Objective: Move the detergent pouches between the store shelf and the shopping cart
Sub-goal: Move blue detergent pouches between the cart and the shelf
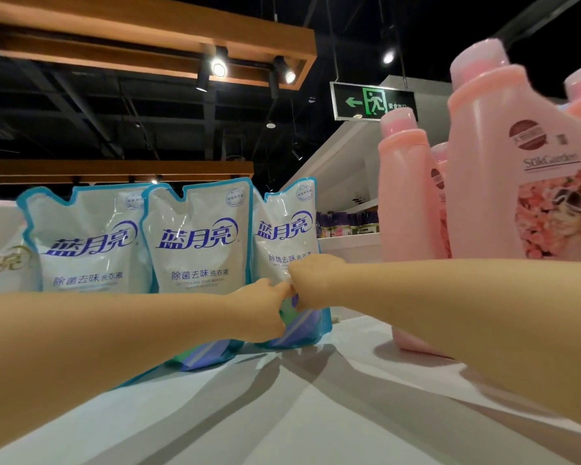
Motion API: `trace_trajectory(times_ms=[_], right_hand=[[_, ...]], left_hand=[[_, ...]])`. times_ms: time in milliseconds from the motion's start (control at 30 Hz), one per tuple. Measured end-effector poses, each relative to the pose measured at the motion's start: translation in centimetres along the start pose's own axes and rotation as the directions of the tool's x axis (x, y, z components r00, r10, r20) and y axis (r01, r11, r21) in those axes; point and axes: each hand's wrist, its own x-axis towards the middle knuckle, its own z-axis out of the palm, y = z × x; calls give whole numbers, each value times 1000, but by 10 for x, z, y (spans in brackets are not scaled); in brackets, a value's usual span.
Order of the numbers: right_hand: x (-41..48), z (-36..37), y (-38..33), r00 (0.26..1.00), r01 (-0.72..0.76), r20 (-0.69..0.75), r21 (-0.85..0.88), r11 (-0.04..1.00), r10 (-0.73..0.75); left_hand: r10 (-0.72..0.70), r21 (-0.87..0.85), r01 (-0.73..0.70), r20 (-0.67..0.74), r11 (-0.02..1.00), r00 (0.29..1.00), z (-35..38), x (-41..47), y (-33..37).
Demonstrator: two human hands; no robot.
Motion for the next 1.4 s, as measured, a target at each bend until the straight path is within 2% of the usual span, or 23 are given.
trace_trajectory(times_ms=[167, 300, 467, 700, 833, 967, 1100, 1267, 1400], right_hand=[[3, -3, 2, 970, 238, 103, -236, 942, -219], [15, 3, 0, 944, 317, 170, -215, 924, -284], [26, 13, 9, 944, 274, 222, -116, 955, -244], [22, 24, 11, 961, 221, 201, -146, 964, -190], [13, 16, 9, 957, 204, 224, -74, 976, -184], [1, 2, 7, 945, 199, 267, -14, 980, -188], [-8, -9, 3, 943, 231, 259, -58, 971, -209], [-8, -21, -10, 942, 271, 228, -85, 959, -246], [-8, -33, -35, 941, 321, 135, -73, 944, -310]], left_hand=[[33, -12, -32, 80, 999, 996, 3, 11, 0], [7, 28, -11, 149, 1000, 989, 1, 19, -2], [18, 40, -23, 131, 999, 991, 7, 22, -6], [-20, 46, 15, 120, 999, 993, 6, 26, 0], [11, 44, -14, 72, 999, 997, -1, 17, -1], [-1, -31, 4, 73, 1000, 997, -12, 2, -7], [-55, -184, 68, 76, 980, 996, -22, -13, -22], [-122, -291, 132, 51, 948, 991, -32, -32, -45], [-182, -262, 181, 21, 948, 983, -30, -49, -66]])
